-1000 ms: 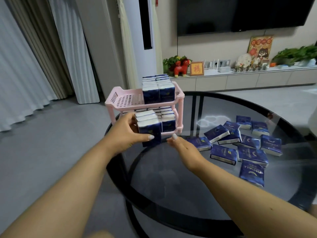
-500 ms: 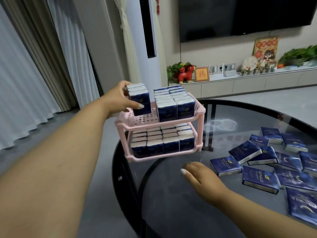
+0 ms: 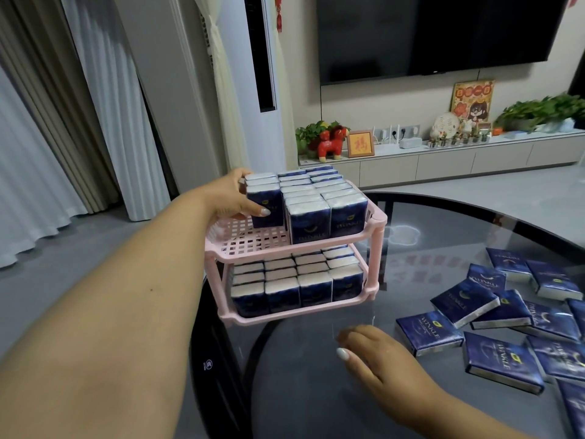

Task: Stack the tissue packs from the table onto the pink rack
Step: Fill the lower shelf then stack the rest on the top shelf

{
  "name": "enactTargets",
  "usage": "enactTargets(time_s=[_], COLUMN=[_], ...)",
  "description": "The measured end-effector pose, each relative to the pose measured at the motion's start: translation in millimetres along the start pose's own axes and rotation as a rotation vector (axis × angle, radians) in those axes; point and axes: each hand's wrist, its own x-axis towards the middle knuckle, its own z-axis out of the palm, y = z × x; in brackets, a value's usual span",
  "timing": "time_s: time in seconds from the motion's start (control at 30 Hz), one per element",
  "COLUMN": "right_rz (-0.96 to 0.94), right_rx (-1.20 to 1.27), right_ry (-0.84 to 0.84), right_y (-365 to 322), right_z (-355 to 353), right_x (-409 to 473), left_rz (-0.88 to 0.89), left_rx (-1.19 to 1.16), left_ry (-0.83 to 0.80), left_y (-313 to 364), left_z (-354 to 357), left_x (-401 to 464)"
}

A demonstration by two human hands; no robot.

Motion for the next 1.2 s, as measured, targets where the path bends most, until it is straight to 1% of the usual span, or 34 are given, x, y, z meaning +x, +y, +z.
enactTargets(time_s=[0.1,0.2,0.43,0.6,1.0,1.1,1.2], right_rz=[0.006,0.012,0.020,0.010,0.000,-0.005,-0.008], right_rx=[-0.003,-0.016,-0.023,-0.039,-0.053,-0.044,-0.046], right_ry=[-0.007,-0.019,-0.023,-0.017,0.011,0.021,0.019], right_y=[-1.1,-1.8,-1.2,-3.1,0.2,1.8,1.1], right_z=[-1.0,-0.9,-0.5,-0.8,1.5,2.7,2.7], right_x=[0.4,-0.3,-0.4,0.2,-0.1,0.5,0.0], left_rz=[0.005,0.001,-0.035,-0.043,-0.051,-0.046,0.005], left_rx=[0.017,0.082,0.276,0.356,0.395,0.367,0.341], left_ry=[-0.029,-0.050,-0.016,-0.006,0.061,0.113,0.189], left_y=[-2.2,-3.4,-3.0,-1.3,13.2,21.6,33.3], left_z=[0.7,1.0,1.5,3.1,-2.5,-5.1,-3.1], left_x=[3.3,5.6,5.8,3.3,-15.4,-28.7,-48.4])
